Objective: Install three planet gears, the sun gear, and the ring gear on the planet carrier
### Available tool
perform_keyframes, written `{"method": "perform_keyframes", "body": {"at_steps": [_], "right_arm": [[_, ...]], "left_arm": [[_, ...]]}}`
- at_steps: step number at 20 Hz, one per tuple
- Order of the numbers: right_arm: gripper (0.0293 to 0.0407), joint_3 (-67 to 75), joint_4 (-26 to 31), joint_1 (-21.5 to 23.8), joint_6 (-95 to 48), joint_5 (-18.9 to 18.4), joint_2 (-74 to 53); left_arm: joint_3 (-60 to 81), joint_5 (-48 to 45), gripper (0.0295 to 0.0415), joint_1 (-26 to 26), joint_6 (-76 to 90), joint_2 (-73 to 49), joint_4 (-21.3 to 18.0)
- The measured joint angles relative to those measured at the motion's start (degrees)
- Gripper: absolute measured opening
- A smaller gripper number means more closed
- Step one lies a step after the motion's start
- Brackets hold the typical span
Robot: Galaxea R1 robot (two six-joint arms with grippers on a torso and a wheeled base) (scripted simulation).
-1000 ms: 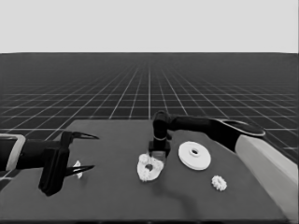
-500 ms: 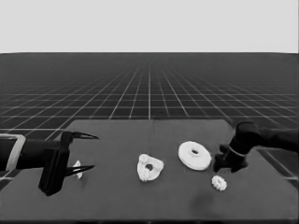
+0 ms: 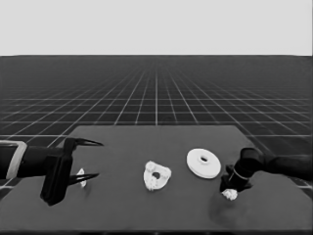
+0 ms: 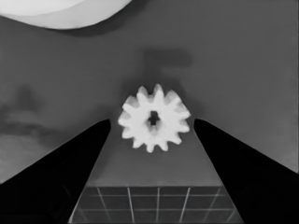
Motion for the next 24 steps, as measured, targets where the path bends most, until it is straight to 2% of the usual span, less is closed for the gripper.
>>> {"method": "perform_keyframes", "body": {"at_steps": [4,6,7,14,15,17,20,24], "right_arm": [[0.0385,-0.41,-0.32,-0.4,-0.09,0.34,0.21],[0.0314,-0.45,-0.35,-0.44,-0.09,0.36,0.22],[0.031,-0.46,-0.36,-0.43,-0.09,0.37,0.23],[0.031,-0.46,-0.37,-0.43,-0.1,0.38,0.23],[0.031,3.67,3.4,4.11,0.76,-3.14,-1.89],[0.031,6.22,7.83,10.0,1.17,-6.39,-3.36],[0.031,6.73,9.88,12.5,1.21,-7.75,-3.67],[0.031,6.78,10.36,13.02,1.2,-8.05,-3.7]], "left_arm": [[0.0,0.0,0.0385,0.0,0.0,0.0,0.0],[0.0,0.0,0.0385,0.0,0.0,0.0,0.0],[0.0,0.0,0.0385,0.0,0.0,0.0,0.0],[0.0,0.0,0.0385,0.0,0.0,0.0,0.0],[0.0,0.0,0.0385,0.0,0.0,0.0,0.0],[0.0,0.0,0.0385,0.0,0.0,0.0,0.0],[0.0,0.0,0.0385,0.0,0.0,0.0,0.0],[0.0,0.0,0.0385,0.0,0.0,0.0,0.0]]}}
